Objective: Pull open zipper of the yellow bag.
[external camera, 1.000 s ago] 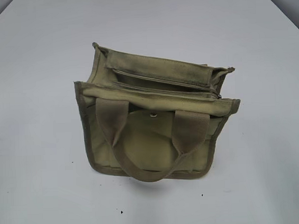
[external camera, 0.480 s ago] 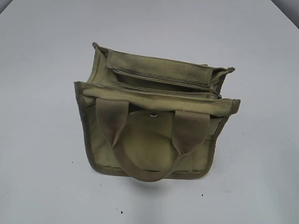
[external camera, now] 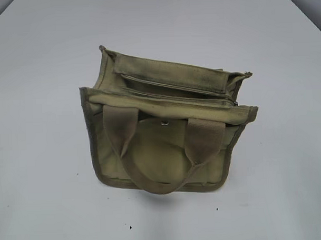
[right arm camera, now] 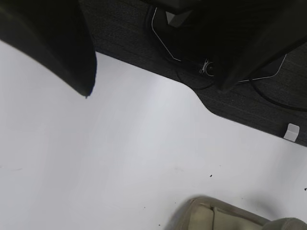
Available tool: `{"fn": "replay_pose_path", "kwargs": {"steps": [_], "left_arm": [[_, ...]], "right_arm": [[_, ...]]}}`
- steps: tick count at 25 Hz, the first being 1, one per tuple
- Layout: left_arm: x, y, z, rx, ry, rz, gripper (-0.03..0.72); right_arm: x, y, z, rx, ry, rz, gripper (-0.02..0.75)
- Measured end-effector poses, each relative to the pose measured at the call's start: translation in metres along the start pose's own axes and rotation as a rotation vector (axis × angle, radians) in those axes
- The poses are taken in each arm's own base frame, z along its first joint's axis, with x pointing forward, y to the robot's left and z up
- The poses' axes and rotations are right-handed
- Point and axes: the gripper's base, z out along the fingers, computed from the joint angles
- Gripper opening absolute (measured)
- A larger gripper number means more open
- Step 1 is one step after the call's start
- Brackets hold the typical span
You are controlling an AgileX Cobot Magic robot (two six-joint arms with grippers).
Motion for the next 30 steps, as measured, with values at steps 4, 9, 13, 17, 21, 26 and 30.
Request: {"fn": "replay_pose_path", "kwargs": {"steps": [4, 9, 13, 17, 21, 26, 30], "left_arm": [[0.0, 0.0, 0.002, 0.0, -0.013, 0.0, 0.486], [0.0, 0.0, 0.004, 0.0, -0.014, 0.0, 0.486], [0.0, 0.0, 0.004, 0.0, -0.015, 0.0, 0.486], [0.0, 0.0, 0.004, 0.0, -0.015, 0.0, 0.486], [0.0, 0.0, 0.004, 0.0, -0.016, 0.0, 0.486], [0.0, 0.0, 0.004, 0.0, -0.016, 0.0, 0.486], [0.0, 0.0, 0.004, -0.019, -0.016, -0.01, 0.486]], "right_arm": [[0.0, 0.0, 0.0, 0.0, 0.0, 0.0, 0.585], [0.0, 0.0, 0.0, 0.0, 0.0, 0.0, 0.585], [0.0, 0.0, 0.0, 0.0, -0.001, 0.0, 0.585], [0.0, 0.0, 0.0, 0.0, -0.001, 0.0, 0.585], [0.0, 0.0, 0.0, 0.006, -0.001, 0.009, 0.585], [0.001, -0.005, -0.002, 0.079, -0.019, 0.092, 0.585], [0.008, -0.005, -0.012, 0.15, -0.1, 0.145, 0.585]]}}
